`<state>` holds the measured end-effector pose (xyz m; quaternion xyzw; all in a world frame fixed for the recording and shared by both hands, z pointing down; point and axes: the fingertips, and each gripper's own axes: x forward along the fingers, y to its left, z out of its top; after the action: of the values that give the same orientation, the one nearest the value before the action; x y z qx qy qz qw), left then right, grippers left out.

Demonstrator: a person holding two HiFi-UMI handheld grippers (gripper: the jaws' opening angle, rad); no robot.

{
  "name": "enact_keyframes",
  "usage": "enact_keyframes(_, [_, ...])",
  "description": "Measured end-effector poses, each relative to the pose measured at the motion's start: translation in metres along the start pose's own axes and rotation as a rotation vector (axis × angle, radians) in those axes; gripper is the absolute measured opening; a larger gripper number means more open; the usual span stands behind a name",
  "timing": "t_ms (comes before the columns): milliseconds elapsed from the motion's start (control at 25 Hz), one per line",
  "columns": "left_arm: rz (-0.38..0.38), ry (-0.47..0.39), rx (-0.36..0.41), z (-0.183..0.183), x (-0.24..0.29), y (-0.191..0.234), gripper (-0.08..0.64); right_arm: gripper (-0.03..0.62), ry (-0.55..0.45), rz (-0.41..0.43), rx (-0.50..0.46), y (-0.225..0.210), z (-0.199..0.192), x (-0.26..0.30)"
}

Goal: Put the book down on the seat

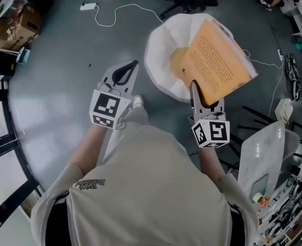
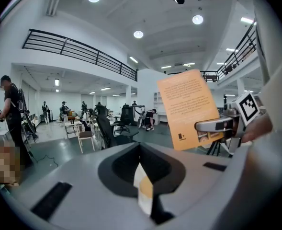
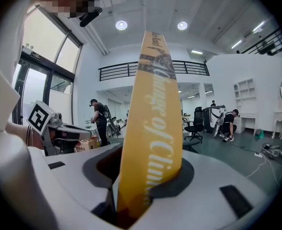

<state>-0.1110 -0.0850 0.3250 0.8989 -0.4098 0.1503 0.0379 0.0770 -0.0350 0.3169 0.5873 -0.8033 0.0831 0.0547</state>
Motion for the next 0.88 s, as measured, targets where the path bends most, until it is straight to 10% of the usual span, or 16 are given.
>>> enact_keyframes(880, [0.025,-0.055,-0.054,0.030,0.028,0.066,0.011,0.175,0.031,0.108,-0.048,0.023,0.035,0.089])
